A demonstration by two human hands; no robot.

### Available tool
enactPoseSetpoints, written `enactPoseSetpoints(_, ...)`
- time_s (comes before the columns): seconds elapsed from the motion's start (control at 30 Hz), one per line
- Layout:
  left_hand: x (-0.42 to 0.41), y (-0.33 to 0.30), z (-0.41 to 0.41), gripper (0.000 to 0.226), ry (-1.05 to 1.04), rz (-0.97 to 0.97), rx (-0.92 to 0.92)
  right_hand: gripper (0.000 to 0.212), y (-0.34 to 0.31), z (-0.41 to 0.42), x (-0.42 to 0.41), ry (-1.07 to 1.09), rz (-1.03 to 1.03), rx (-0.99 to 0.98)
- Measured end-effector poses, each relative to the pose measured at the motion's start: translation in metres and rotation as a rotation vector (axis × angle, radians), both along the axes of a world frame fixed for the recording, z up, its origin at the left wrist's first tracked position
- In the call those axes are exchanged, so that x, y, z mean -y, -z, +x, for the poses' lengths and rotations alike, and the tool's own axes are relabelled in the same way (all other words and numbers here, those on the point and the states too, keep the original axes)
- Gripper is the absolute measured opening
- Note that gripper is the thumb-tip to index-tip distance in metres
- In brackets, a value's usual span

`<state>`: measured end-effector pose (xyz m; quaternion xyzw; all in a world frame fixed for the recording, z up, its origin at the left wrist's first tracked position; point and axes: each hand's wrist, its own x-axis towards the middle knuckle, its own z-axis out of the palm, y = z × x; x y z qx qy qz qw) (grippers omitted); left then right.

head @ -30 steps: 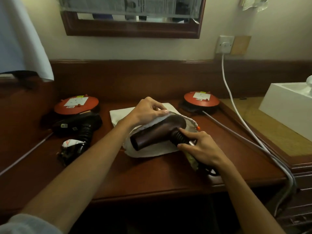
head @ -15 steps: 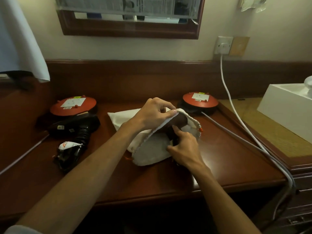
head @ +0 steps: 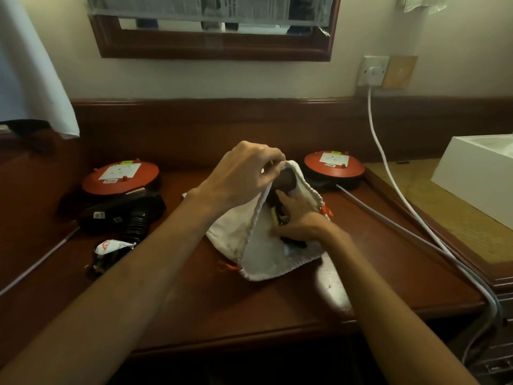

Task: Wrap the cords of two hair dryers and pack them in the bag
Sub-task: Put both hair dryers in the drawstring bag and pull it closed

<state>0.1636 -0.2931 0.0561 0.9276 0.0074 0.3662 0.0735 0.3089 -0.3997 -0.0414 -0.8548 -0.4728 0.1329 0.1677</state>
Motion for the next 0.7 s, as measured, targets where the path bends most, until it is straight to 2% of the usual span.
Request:
enactPoseSetpoints(0.03,-0.001,-0.003,0.0,0.02,0.004,0.014,0.004,0.113,-0.002,0.001,0.013,-0.045,-0.075,-0.033)
enactPoseSetpoints(0.1,-0.003,-0.007,0.001,0.019,0.023,0.015,0.008,0.116,0.003,0.002,0.035,-0.072,-0.091,-0.044)
enactPoseSetpoints(0.33,0.011,-0.012,0.009,0.016,0.098,-0.011,0.028,0.059,0.02,0.004,0.039,0.066,0.361,0.146)
enactPoseSetpoints(0.53,0.007,-0.015,0.009,0.018,0.086,-0.009,0.0,0.062,0.021,0.003,0.026,0.096,0.307,0.244)
enactPoseSetpoints(0.7,0.007,-0.009,0.006,0.015,0.074,-0.004,-0.024,0.041,0.029,0.002,0.027,0.169,0.355,0.251)
